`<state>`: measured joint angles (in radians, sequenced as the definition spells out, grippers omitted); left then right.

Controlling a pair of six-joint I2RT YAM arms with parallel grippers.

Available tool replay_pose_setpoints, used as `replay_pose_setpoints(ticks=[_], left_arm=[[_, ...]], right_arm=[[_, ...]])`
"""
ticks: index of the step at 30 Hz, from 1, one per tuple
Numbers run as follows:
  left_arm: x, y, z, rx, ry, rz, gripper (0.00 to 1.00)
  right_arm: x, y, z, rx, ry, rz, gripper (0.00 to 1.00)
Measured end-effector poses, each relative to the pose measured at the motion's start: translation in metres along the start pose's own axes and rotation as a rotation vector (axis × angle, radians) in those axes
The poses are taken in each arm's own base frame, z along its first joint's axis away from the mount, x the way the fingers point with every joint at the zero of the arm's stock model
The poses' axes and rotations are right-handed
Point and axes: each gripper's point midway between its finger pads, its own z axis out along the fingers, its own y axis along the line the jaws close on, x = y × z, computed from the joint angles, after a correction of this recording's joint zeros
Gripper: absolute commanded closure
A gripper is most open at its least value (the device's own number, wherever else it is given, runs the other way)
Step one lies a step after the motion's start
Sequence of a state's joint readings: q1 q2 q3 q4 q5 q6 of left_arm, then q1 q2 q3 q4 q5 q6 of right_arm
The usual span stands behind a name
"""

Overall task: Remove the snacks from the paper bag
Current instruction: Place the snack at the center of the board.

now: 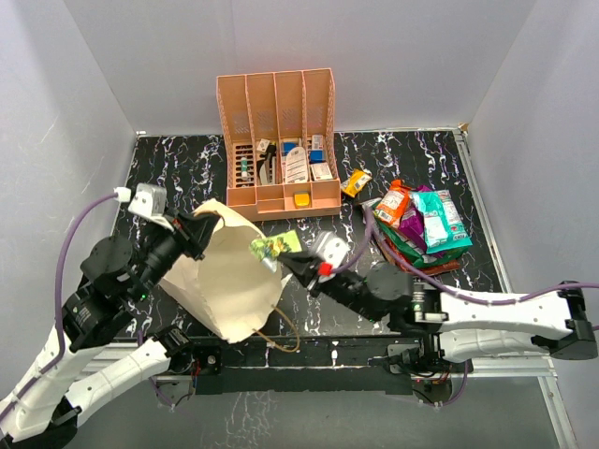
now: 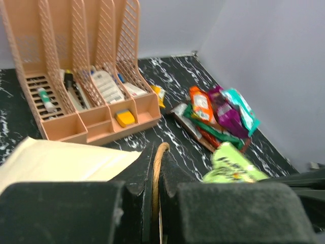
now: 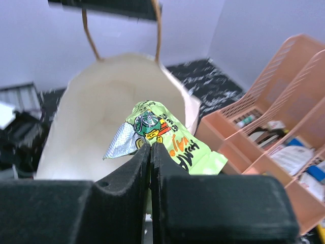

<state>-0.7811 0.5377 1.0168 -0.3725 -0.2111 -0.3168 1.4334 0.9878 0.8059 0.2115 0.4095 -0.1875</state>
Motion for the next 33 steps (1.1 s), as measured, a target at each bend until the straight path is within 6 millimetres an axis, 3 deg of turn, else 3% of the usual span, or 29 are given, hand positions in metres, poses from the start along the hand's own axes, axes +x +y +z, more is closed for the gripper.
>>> replay_pose_setpoints(ticks=[4,7,11,14,18,24,27,33], left_arm=[[-0.024,-0.001,0.017,-0.055,-0.016,0.012,1.0],[-0.042,-0.006,0.028,-0.069,-0.028,0.005,1.0],[-0.073,-0.009,0.036,-0.115,-0.072,-0.043,1.0],[-0.087,-0.011,0.039,-0.134,-0.104,-0.108,1.0],[-0.081,-0.007,0.039,-0.167,-0.1,-0.202,1.0],[-0.025,0.028,0.034,-0.335,-0.015,-0.27,1.0],[-0.008,0.046,0.025,-0.424,0.013,-0.261,1.0],[-0.008,0.071,-0.009,-0.532,-0.026,-0.258,1.0]], right_arm=[[-0.062,-0.033,-0.015,0.098,-0.109,0.024,0.93],[-0.093,-0.063,-0.032,0.21,-0.167,0.026,0.93],[-0.109,-0.098,-0.047,0.379,-0.17,0.005,0.93],[-0.106,-0.114,-0.053,0.475,-0.132,-0.029,0.93],[-0.101,-0.126,-0.06,0.55,-0.095,-0.06,0.93],[-0.099,-0.141,-0.069,0.652,-0.068,-0.074,0.93],[-0.098,-0.143,-0.069,0.675,-0.054,-0.09,0.93],[-0.098,-0.157,-0.072,0.744,-0.058,-0.09,0.93]])
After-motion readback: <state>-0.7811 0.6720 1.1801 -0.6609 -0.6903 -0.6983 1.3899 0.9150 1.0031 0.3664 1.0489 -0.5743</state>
